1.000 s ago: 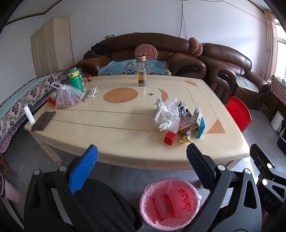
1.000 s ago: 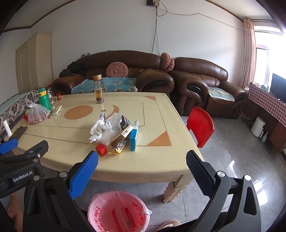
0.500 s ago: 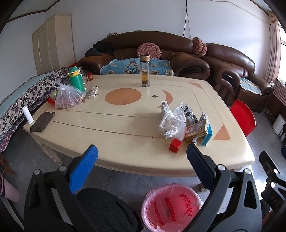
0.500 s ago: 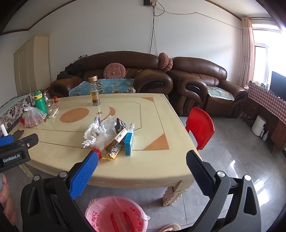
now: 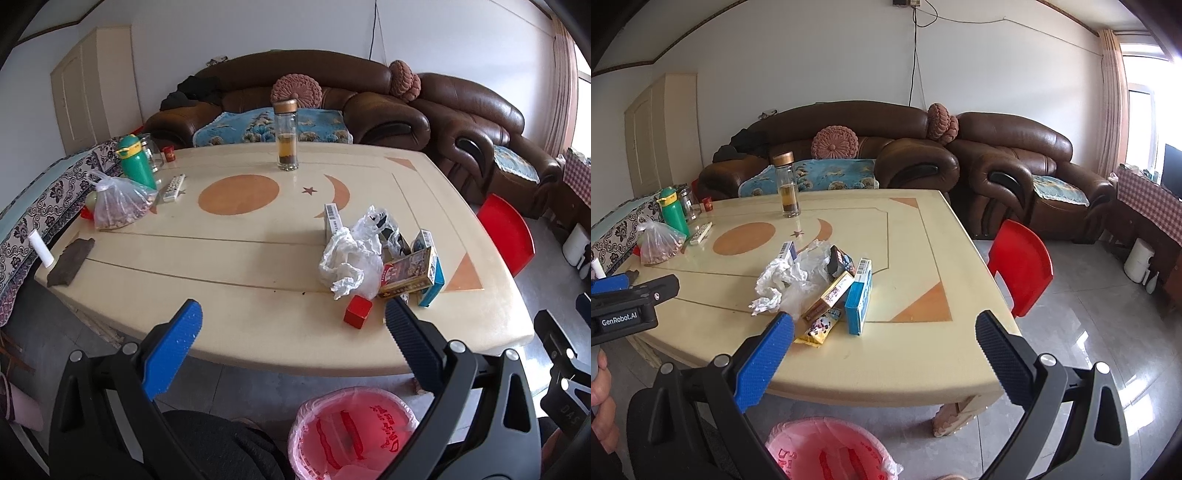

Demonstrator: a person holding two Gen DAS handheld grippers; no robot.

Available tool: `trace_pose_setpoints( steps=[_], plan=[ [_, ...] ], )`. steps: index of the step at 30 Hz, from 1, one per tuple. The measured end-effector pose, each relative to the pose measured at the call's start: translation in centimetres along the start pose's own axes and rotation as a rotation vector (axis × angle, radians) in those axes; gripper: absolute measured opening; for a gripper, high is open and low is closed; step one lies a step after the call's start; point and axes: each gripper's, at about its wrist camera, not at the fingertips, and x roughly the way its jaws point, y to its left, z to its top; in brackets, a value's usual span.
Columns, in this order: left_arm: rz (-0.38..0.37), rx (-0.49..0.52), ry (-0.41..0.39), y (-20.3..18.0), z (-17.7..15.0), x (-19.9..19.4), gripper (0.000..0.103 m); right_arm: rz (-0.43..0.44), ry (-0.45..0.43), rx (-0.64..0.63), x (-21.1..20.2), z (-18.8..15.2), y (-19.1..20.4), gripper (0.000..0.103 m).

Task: Collect trash
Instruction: 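Reach the left tool to the white plastic bag while the right tool reaches the gold box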

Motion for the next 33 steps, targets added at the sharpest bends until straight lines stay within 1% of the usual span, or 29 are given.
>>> trace_pose_setpoints(
  steps=[5,9,13,15,18,23,25,28,32,33],
  plan=[
    [-0.011,0.012,0.037,-0.7,0.4,2.2,0.097,-0.008,-0.014,-0.016,1.9,0.1,-0.2,0.096],
    [-0.021,0.011,0.074,-1.1,0.7,4.4,0.097,-0.008,-0.001,-0.023,3.6,0.1,-0.4,0.096],
    [-0.025,0.020,0.091,-1.7,1.0,6.3,0.097,0.017,0.015,-0.031,5.4,0.0,-0.4,0.096],
    [-0.030,0.018,0.100,-1.9,1.2,7.3,0.097,0.050,0.025,-0.018,6.2,-0.2,-0.4,0.096],
    [-0.046,0.011,0.118,-2.1,1.5,8.9,0.097,0.124,0.036,-0.012,7.5,-0.3,0.3,0.096],
    [-0.050,0.008,0.139,-2.2,2.2,11.3,0.097,0.173,0.044,-0.039,9.4,-0.3,1.5,0.096],
    [-0.059,0.012,0.143,-2.5,2.4,12.4,0.097,0.217,0.043,-0.030,10.2,-0.3,1.8,0.096],
    [-0.077,0.025,0.151,-3.1,2.6,13.7,0.097,0.276,0.041,-0.033,11.3,-0.2,2.3,0.091],
    [-0.097,0.065,0.168,-3.9,3.0,15.9,0.097,0.318,0.056,-0.061,13.1,-0.3,3.2,0.078],
    [-0.102,0.071,0.173,-3.9,3.1,16.3,0.097,0.329,0.062,-0.058,13.7,-0.4,3.2,0.077]
  ],
)
